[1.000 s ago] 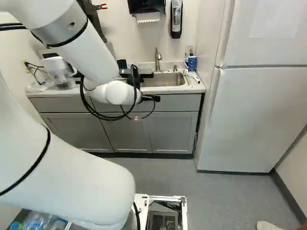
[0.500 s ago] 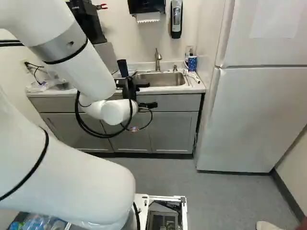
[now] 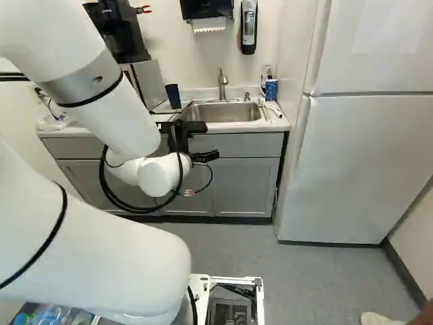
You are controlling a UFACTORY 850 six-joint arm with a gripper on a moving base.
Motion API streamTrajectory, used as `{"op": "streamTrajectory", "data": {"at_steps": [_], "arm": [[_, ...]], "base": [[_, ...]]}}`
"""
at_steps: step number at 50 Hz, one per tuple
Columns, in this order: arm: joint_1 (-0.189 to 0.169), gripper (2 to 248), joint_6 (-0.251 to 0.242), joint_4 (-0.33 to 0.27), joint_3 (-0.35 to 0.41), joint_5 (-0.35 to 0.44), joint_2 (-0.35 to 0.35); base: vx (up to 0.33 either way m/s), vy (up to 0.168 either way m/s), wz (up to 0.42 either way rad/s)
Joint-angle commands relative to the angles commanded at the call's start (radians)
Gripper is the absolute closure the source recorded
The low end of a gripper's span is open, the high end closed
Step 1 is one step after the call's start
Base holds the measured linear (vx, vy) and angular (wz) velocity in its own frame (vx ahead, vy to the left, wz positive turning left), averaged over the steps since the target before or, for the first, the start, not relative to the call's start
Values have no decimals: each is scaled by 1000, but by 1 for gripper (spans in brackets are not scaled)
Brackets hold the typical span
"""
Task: Rinse the cup and place it in the tray
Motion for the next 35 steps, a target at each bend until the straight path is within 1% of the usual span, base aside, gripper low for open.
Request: {"op": "streamTrajectory", "data": {"at_steps": [17, 35], "arm": [[8, 3, -2, 0, 38, 57, 6], [12, 3, -3, 0, 54, 82, 8]], "base": [[0, 0, 0], [0, 0, 0]]}}
